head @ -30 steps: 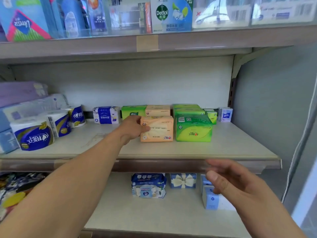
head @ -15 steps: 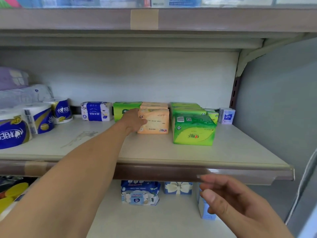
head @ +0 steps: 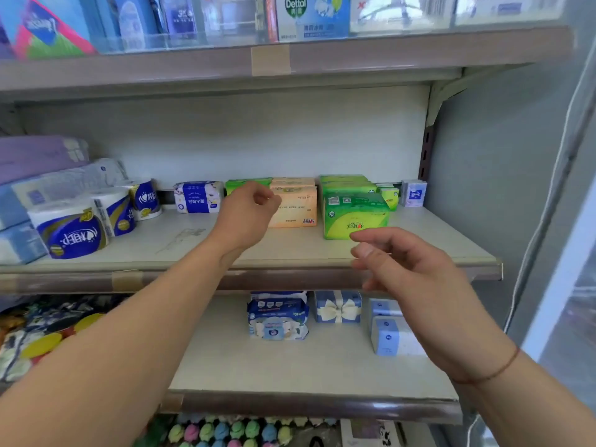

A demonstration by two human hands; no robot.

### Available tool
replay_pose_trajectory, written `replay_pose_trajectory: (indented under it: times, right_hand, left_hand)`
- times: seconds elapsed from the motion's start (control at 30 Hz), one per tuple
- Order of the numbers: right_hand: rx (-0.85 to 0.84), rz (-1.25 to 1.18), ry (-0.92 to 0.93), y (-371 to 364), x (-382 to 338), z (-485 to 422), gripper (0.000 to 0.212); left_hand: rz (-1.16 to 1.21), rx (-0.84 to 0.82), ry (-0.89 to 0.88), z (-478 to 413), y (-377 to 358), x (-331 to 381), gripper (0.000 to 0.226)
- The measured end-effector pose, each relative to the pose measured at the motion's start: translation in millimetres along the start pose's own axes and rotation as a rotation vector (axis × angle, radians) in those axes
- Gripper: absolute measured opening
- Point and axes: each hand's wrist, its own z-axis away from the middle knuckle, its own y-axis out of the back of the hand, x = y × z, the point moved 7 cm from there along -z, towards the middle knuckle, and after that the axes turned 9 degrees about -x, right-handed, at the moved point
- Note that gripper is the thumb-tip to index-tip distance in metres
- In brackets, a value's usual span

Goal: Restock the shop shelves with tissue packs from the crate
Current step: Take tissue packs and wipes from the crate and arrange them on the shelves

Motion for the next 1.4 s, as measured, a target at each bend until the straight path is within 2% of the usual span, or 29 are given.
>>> replay_pose_trajectory:
  times: [0.07, 0.2, 0.4, 0.6, 0.9, 1.07, 1.2, 1.33, 1.4]
  right_hand:
    - [-0.006, -0.007, 0.016, -3, -8, 9, 0.014]
    - [-0.056, -0.034, 0.002, -12, -11, 36, 0.015]
    - [-0.088, -0.013, -0.094, -21, 32, 92, 0.014]
    - [-0.167, 0.077, -0.246, -36, 108, 145, 0.013]
    - [-0.269, 0.149, -0.599, -57, 282, 211, 0.013]
    - [-0.337, 0.248, -0.761, -62, 360, 252, 0.013]
    - [-0.424, 0.303, -0.823, -72, 402, 279, 0.012]
    - [-0.649, 0.446, -0.873, -91, 438, 309, 0.021]
    - [-0.875, 0.546, -0.891, -104, 450, 329, 0.038]
  left_hand:
    - [0.087, -0.013, -0.06, 39, 13, 16, 0.015]
    - [0.183, -0.06, -0.077, 118, 26, 32, 0.011]
    - [0.275, -0.088, -0.067, 233, 9, 20, 0.004]
    - [0.355, -0.132, 0.036, 316, -48, -37, 0.006]
    - [0.238, -0.251, 0.347, 413, -149, -179, 0.004]
    - [0.176, -0.377, 0.517, 457, -199, -246, 0.003]
    - [0.111, -0.493, 0.554, 478, -229, -281, 0.005]
    - [-0.036, -0.805, 0.56, 504, -267, -292, 0.011]
    - [-0.133, -0.922, 0.553, 520, -282, -296, 0.019]
